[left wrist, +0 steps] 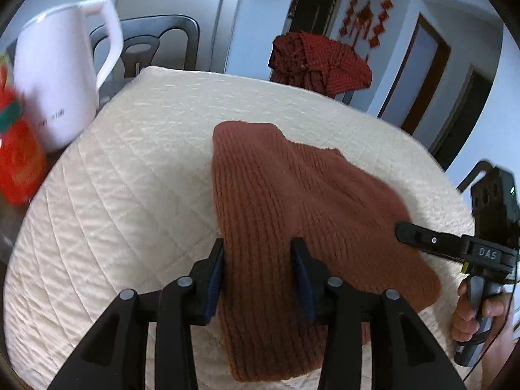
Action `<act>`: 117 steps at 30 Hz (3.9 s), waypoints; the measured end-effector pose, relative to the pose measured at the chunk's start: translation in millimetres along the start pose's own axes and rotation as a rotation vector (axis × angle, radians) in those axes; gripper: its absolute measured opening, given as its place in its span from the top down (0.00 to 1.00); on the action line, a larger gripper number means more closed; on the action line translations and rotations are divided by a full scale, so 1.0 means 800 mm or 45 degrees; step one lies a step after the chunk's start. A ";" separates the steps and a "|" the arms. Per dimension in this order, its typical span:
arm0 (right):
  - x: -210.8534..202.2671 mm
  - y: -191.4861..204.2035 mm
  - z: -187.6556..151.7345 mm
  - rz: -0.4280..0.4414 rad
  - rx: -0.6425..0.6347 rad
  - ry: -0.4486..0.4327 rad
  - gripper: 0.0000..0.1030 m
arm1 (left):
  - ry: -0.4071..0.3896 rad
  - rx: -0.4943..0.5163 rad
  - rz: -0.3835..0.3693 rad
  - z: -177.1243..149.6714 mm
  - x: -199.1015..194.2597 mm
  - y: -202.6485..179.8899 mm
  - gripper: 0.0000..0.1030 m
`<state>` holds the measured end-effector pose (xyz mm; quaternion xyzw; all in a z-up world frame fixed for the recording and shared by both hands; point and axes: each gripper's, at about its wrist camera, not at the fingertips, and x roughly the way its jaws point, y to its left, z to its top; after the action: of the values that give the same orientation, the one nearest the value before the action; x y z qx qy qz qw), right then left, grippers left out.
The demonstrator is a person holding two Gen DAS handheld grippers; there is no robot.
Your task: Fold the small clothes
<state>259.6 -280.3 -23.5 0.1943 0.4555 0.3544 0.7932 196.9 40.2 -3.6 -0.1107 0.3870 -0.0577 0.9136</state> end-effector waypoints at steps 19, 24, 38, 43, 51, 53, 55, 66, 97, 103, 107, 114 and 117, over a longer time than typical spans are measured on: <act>0.016 0.053 0.022 -0.316 -0.266 0.018 0.69 | -0.044 0.061 0.115 -0.005 -0.032 -0.032 0.58; -0.019 0.093 -0.005 -0.293 -0.411 -0.027 0.69 | -0.059 0.081 0.143 -0.015 -0.051 -0.046 0.58; 0.000 0.093 -0.045 -0.335 -0.524 0.064 0.81 | -0.004 0.069 0.178 -0.046 -0.044 -0.044 0.57; -0.005 0.091 -0.046 -0.323 -0.507 0.067 0.81 | 0.006 0.078 0.192 -0.046 -0.045 -0.046 0.56; -0.037 0.102 -0.063 -0.308 -0.521 0.069 0.79 | 0.021 0.117 0.242 -0.059 -0.063 -0.056 0.53; -0.046 0.103 -0.068 -0.318 -0.535 0.067 0.77 | 0.027 0.135 0.248 -0.064 -0.068 -0.057 0.51; -0.056 0.103 -0.076 -0.332 -0.543 0.066 0.77 | 0.032 0.143 0.261 -0.070 -0.072 -0.056 0.45; -0.059 0.087 -0.111 -0.466 -0.612 0.101 0.54 | 0.069 0.173 0.333 -0.096 -0.080 -0.046 0.36; -0.031 0.084 -0.115 -0.551 -0.653 0.122 0.49 | 0.111 0.113 0.347 -0.101 -0.062 -0.023 0.21; -0.030 0.085 -0.116 -0.556 -0.655 0.121 0.48 | 0.112 0.109 0.349 -0.101 -0.062 -0.021 0.19; -0.030 0.085 -0.116 -0.556 -0.656 0.121 0.48 | 0.112 0.109 0.349 -0.101 -0.062 -0.021 0.19; -0.031 0.084 -0.116 -0.555 -0.656 0.121 0.48 | 0.112 0.110 0.350 -0.101 -0.062 -0.020 0.18; -0.031 0.084 -0.116 -0.555 -0.656 0.121 0.48 | 0.112 0.108 0.352 -0.101 -0.062 -0.018 0.18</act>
<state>145.8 -254.3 -13.7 -0.1311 0.4184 0.2885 0.8512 104.0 22.9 -20.6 -0.0150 0.4355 0.0474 0.8988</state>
